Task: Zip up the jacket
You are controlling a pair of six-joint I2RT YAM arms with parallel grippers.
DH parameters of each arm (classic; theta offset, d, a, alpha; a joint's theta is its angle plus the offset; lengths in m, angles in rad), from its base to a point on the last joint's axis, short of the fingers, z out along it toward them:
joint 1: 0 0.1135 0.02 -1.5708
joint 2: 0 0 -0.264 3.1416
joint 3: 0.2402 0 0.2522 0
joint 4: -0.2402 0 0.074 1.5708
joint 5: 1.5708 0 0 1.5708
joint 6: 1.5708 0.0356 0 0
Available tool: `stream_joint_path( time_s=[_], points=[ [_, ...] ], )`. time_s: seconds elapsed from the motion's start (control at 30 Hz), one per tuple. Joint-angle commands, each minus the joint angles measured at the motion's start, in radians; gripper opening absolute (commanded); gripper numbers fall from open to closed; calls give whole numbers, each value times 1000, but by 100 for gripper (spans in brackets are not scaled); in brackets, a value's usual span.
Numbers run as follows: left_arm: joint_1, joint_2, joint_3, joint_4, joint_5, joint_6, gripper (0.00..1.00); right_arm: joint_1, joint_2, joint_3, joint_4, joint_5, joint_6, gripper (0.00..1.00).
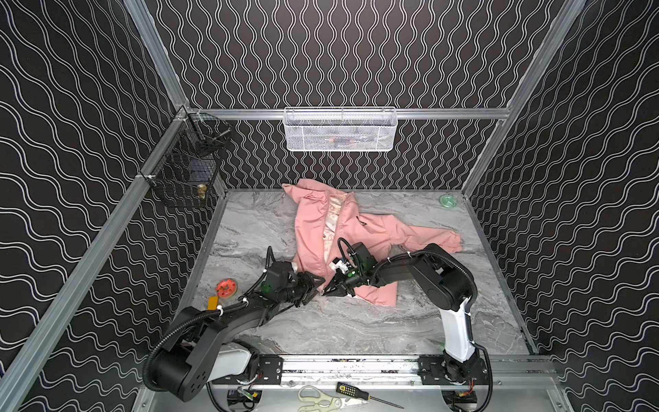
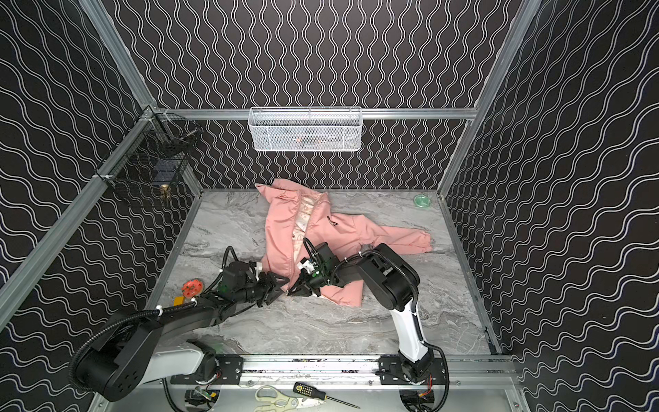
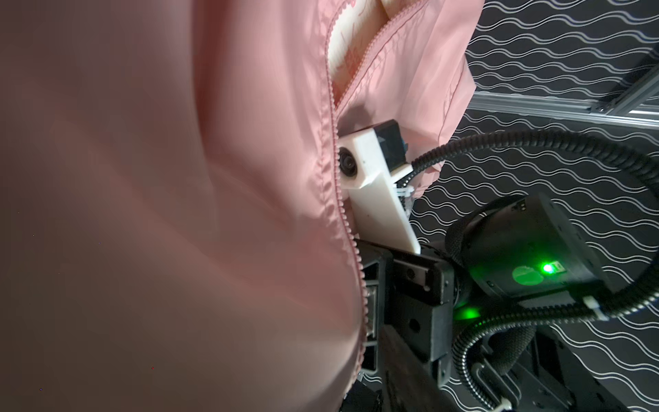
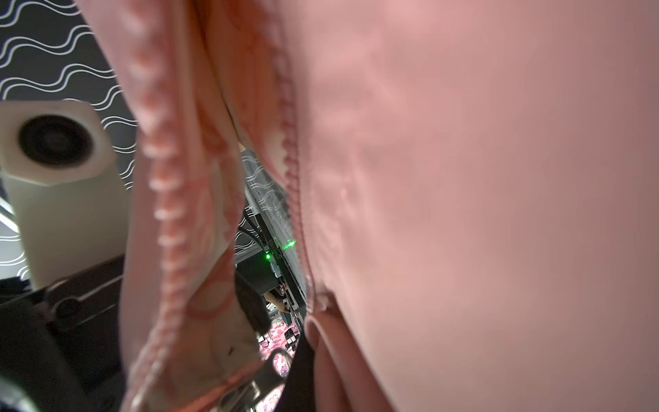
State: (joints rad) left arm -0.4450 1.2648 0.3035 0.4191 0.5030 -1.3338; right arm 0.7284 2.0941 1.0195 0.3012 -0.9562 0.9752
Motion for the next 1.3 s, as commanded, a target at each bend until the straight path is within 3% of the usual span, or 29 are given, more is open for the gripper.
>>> stream_joint_path(
  time_s=[0.0,0.23,0.4,0.63,0.8,0.9,1.13,1.27],
  points=[
    [-1,-21,6,-42,24,12,54,-3,10,-16,78,-4,71,0],
    [-15,-119,49,-221,36,62,56,-3,4,-16,208,-32,141,0],
    [-15,-126,16,-172,51,24,57,-1,17,-54,369,-79,230,0],
    [-14,-144,24,-138,41,9,60,6,88,-90,781,-121,515,0],
    [-16,-215,17,-202,17,15,62,6,170,-111,1106,-101,742,0],
    [-16,-256,-34,-187,-4,-14,63,6,156,-123,1073,-94,722,0],
    [-15,-266,-63,-142,-18,-31,65,6,44,-91,744,-92,503,0],
    [-16,-273,-65,-124,-32,-39,65,8,43,-92,746,-90,511,0]
  ],
)
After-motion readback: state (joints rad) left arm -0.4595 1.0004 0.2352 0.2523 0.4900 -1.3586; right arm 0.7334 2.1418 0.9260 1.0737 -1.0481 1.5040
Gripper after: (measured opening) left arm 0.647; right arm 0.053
